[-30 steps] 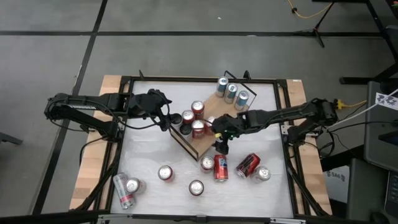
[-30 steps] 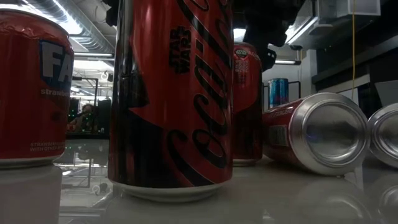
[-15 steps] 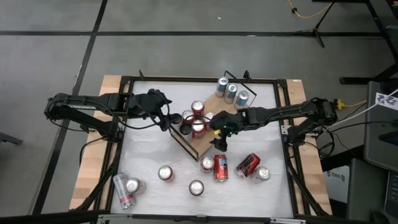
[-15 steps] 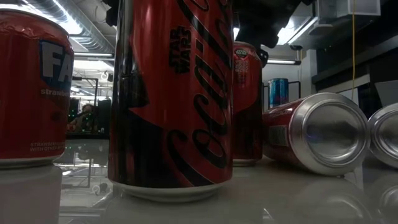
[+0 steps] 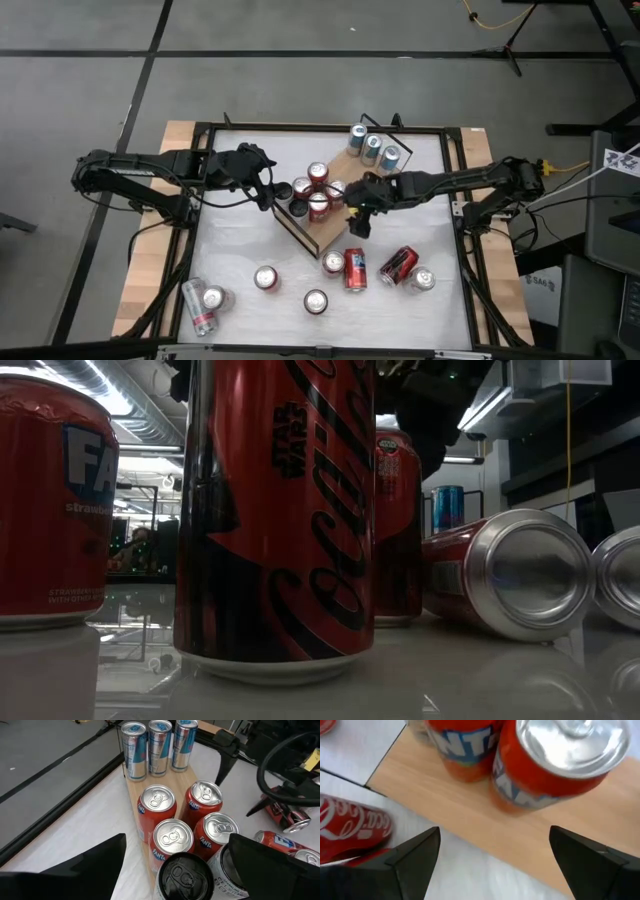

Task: Place canned beverage on shelf
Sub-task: Put the orange soda can on the shelf aligned with the other orange soda can, then put the red silver soda can on the shelf

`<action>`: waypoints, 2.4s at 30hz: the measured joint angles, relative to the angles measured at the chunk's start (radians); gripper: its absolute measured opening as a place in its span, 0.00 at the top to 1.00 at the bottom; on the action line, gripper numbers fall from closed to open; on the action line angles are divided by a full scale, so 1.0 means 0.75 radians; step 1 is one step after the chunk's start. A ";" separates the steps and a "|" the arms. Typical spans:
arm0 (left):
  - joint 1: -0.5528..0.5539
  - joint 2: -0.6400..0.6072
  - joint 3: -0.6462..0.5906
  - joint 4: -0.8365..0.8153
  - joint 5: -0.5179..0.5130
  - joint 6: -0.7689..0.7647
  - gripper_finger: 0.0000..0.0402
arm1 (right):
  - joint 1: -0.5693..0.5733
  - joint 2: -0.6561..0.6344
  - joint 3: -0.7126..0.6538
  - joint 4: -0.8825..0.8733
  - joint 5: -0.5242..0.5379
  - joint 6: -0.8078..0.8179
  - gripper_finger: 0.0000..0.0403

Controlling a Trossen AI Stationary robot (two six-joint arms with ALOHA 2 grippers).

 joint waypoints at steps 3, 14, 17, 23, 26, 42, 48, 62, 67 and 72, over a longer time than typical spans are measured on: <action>0.000 0.000 0.000 0.000 0.000 0.000 0.14 | -0.011 0.005 0.000 0.047 0.004 -0.044 0.10; 0.000 0.000 0.000 0.001 0.000 0.000 0.14 | -0.059 0.020 0.000 0.128 -0.014 -0.124 0.10; 0.000 0.000 0.000 0.000 -0.001 0.000 0.14 | -0.058 0.020 0.000 0.131 -0.014 -0.125 0.10; 0.000 0.000 0.000 0.000 -0.001 0.000 0.14 | -0.057 0.019 0.000 0.116 -0.014 -0.125 0.10; 0.000 0.000 0.000 0.000 -0.001 0.000 0.14 | -0.057 0.014 0.000 0.094 -0.015 -0.124 0.10; -0.028 0.000 0.000 0.014 0.106 -0.007 0.14 | -0.057 -0.169 0.002 -0.008 -0.014 -0.140 0.10; -0.105 0.000 0.000 0.064 0.110 -0.196 0.14 | -0.057 -0.246 0.002 -0.014 -0.014 -0.203 0.10; -0.386 0.000 0.000 0.034 0.163 -0.721 0.14 | -0.057 -0.317 0.002 -0.026 -0.001 -0.286 0.10; -0.477 0.000 0.000 -0.037 0.316 -1.085 0.14 | -0.057 -0.315 0.002 -0.026 -0.001 -0.311 0.10; -0.557 0.000 0.000 -0.129 0.561 -1.502 0.14 | -0.057 -0.315 0.002 -0.026 -0.001 -0.311 0.10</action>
